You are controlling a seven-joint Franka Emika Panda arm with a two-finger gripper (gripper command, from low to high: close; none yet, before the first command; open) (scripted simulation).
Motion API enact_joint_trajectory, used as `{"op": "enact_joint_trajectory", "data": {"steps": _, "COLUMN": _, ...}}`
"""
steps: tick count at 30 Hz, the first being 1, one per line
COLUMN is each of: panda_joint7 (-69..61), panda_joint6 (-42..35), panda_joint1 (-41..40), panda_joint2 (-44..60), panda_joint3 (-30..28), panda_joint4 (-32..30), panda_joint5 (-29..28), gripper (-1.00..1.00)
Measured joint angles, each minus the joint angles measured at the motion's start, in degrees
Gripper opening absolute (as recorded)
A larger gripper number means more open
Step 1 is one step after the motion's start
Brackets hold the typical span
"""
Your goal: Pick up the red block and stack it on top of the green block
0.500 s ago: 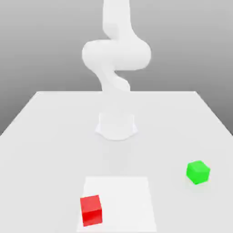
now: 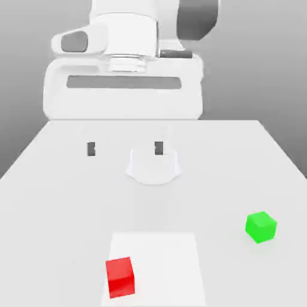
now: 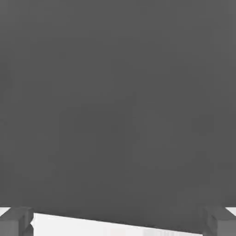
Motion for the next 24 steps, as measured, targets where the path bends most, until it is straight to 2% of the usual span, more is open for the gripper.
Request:
{"op": "enact_joint_trajectory", "data": {"steps": 8, "panda_joint7": -8.4, "panda_joint6": 6.9, "panda_joint1": -1.9, "panda_joint2": 16.7, "panda_joint3": -0.5, "panda_joint4": -4.0, "panda_joint5": 2.2, "gripper": 0.0}}
{"op": "enact_joint_trajectory", "data": {"steps": 13, "panda_joint7": -11.2, "panda_joint6": 14.6, "panda_joint1": -3.6, "panda_joint2": 27.1, "panda_joint3": 1.5, "panda_joint4": -3.2, "panda_joint5": 4.7, "gripper": 0.0}}
{"op": "enact_joint_trajectory", "data": {"steps": 14, "panda_joint7": -11.6, "panda_joint6": 16.2, "panda_joint1": -3.9, "panda_joint2": 29.0, "panda_joint3": 2.0, "panda_joint4": -3.0, "panda_joint5": 5.2, "gripper": -1.0}}
{"op": "enact_joint_trajectory", "data": {"steps": 20, "panda_joint7": -11.8, "panda_joint6": 16.9, "panda_joint1": -4.2, "panda_joint2": 29.9, "panda_joint3": 2.2, "panda_joint4": -2.8, "panda_joint5": 5.4, "gripper": -1.0}}
{"op": "enact_joint_trajectory", "data": {"steps": 24, "panda_joint7": -10.5, "panda_joint6": 12.3, "panda_joint1": -3.5, "panda_joint2": 24.4, "panda_joint3": 1.2, "panda_joint4": -3.7, "panda_joint5": 3.7, "gripper": -1.0}}
